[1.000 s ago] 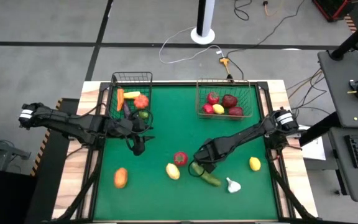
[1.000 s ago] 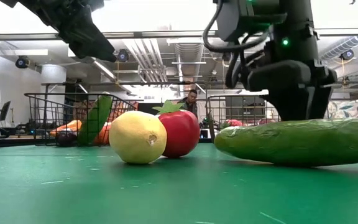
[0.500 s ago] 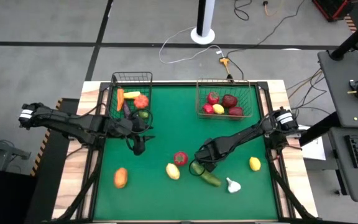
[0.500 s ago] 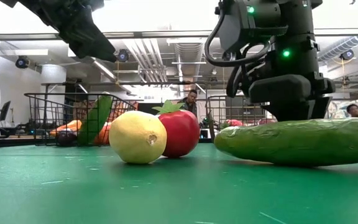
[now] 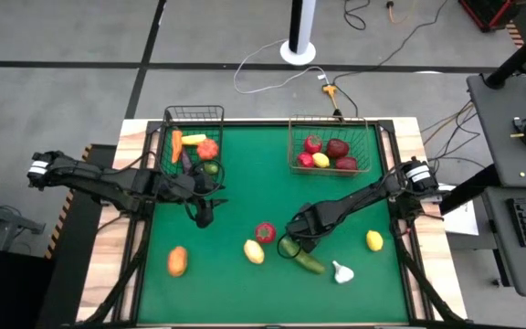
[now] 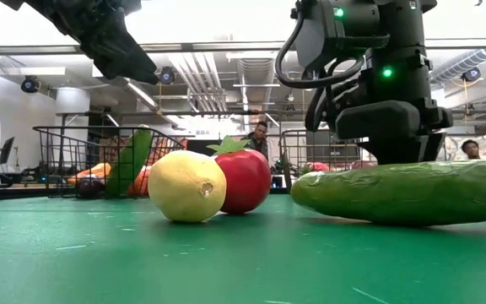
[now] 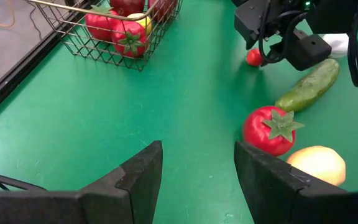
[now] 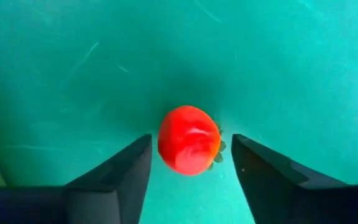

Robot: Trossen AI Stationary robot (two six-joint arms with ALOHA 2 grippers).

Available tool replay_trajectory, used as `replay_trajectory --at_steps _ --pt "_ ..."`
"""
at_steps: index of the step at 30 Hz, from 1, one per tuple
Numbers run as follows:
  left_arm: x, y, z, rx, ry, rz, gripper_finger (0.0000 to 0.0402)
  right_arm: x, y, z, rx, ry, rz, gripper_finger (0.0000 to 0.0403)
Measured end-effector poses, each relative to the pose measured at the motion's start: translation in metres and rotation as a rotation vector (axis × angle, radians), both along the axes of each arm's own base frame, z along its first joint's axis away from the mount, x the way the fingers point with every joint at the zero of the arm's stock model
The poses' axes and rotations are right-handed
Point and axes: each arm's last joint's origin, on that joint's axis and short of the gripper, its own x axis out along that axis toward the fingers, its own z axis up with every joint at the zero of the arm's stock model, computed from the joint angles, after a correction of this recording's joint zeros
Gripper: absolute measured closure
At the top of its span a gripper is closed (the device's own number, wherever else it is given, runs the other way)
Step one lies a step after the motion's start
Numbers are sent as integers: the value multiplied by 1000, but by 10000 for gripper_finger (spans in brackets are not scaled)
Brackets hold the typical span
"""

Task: Sort produce into baskets
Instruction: Put the right red tomato into the right wire basket

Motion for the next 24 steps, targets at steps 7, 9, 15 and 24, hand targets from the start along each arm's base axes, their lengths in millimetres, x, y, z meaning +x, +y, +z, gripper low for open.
replay_trajectory --at_steps 7,9,15,24 --pt "0 0 0 0 0 0 219 2 -1 0 3 -17 24 245" --pt "0 0 0 0 0 0 219 2 -1 0 3 -19 30 260" --pt "0 0 0 -17 -4 12 219 3 -3 0 -5 -24 46 289" --pt "0 0 1 -28 -15 18 219 13 -13 28 -30 -130 104 292"
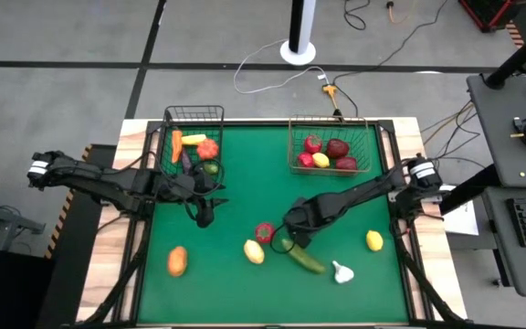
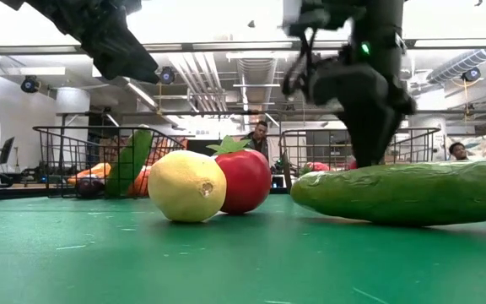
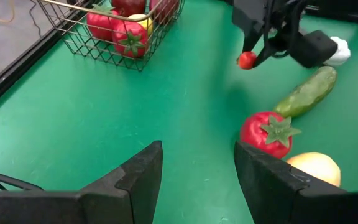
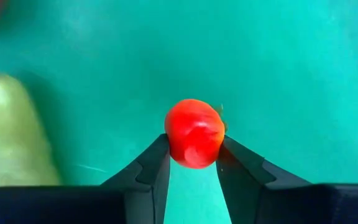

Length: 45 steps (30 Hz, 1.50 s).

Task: Sort produce into baskets
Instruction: Put the right red tomato into the right wire basket

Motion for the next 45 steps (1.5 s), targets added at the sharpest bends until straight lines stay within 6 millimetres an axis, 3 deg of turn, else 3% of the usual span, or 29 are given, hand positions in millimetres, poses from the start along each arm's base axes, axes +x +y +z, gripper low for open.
replay_trajectory --at_steps 5,10,15,19,25,30,38,45 --pt "0 0 1 -17 -11 11 219 7 -14 36 -56 -136 31 292" --pt "1 0 2 -29 -30 16 218 12 -40 78 -155 -277 18 292" --pt "1 -1 2 -38 -32 17 218 12 -79 114 -236 -364 -28 292" --pt "1 -2 2 -40 -32 12 218 9 -119 127 -276 -372 -93 292" --pt "1 -3 2 -45 -31 14 218 -18 -182 119 -187 -212 -217 291" --pt "1 -3 1 -44 -30 14 218 -38 -217 101 -157 -59 -299 291" --pt "1 -3 1 -40 -28 12 218 -36 -229 75 -142 7 -262 291" --pt "1 -3 1 -37 -28 12 218 -35 -230 66 -143 15 -266 290"
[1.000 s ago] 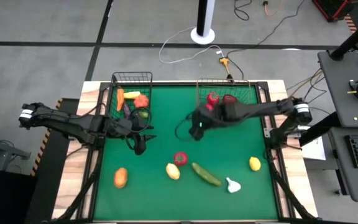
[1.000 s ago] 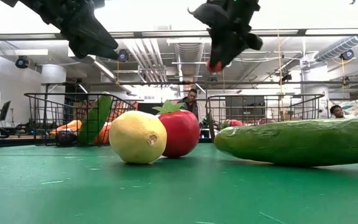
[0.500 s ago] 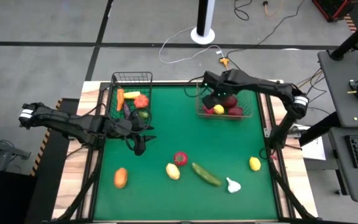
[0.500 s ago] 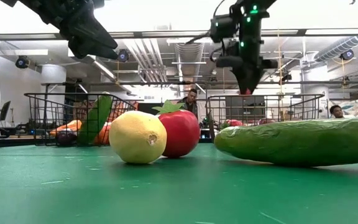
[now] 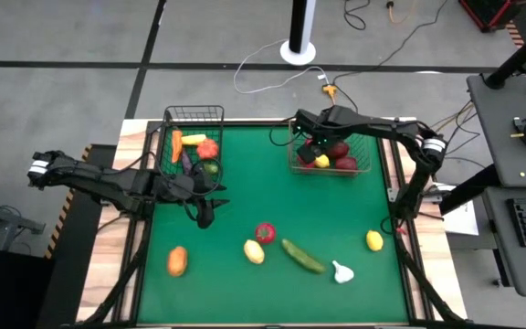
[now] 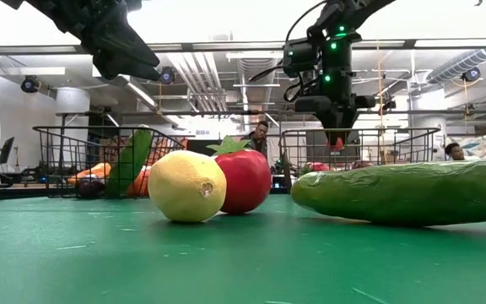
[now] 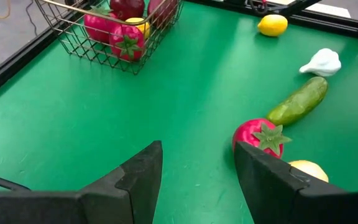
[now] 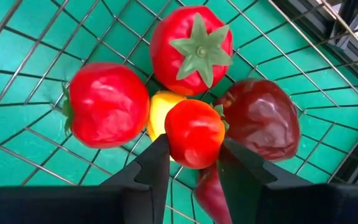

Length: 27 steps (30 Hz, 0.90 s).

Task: Sort produce into baskets
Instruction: Put the right red tomato into the right wire basket, then put the left yellow lemon into the right wire basket

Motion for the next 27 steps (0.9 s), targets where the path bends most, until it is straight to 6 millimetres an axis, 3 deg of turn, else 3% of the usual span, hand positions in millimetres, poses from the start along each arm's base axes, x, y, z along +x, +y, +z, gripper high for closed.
replay_trajectory --at_steps 10,16,21,27 --pt "1 0 -1 -1 -12 1 219 0 -1 1 -31 -8 -20 213" --pt "1 0 1 -4 -27 0 219 0 5 12 -77 -30 -28 175" --pt "4 -1 4 18 -63 -19 219 5 30 27 -110 -80 20 162" --pt "16 -5 -1 62 -73 -57 219 16 86 41 -184 -134 154 159"
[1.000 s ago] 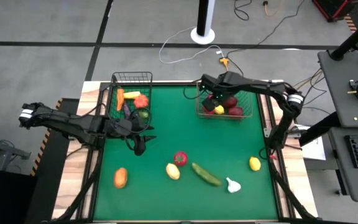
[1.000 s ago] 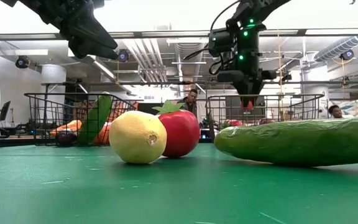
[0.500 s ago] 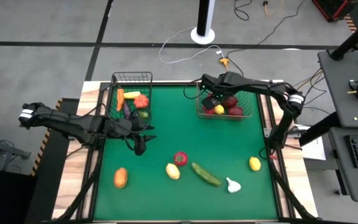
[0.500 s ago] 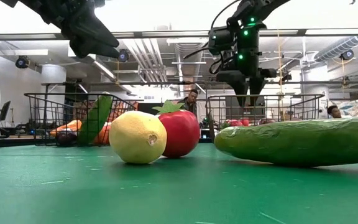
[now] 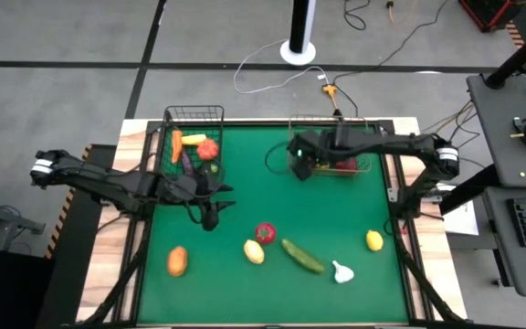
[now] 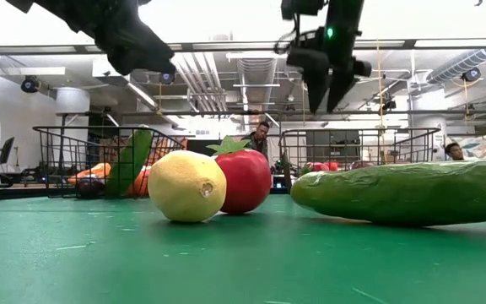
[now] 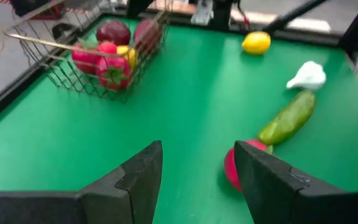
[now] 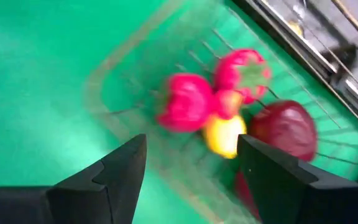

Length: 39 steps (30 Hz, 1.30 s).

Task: Sort produce into baskets
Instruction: Put the left yellow lemon into the right wire basket

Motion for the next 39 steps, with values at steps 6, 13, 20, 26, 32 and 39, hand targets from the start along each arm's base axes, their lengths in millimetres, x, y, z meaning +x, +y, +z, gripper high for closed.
replay_trajectory --at_steps 6,13,20,26,32,39 --pt "14 -6 -16 30 61 -28 219 15 63 5 -21 -107 166 158" --pt "32 -12 -25 70 32 -174 219 17 111 8 4 -178 276 156" --pt "50 -18 -20 123 36 -269 219 3 132 20 60 -215 297 156" --pt "62 -21 -27 155 81 -292 219 -1 143 23 54 -235 312 156" --pt "50 -30 -37 122 227 -336 219 2 146 19 47 -233 309 156" --pt "32 -50 -37 56 311 -531 218 7 146 13 -16 -209 322 156"
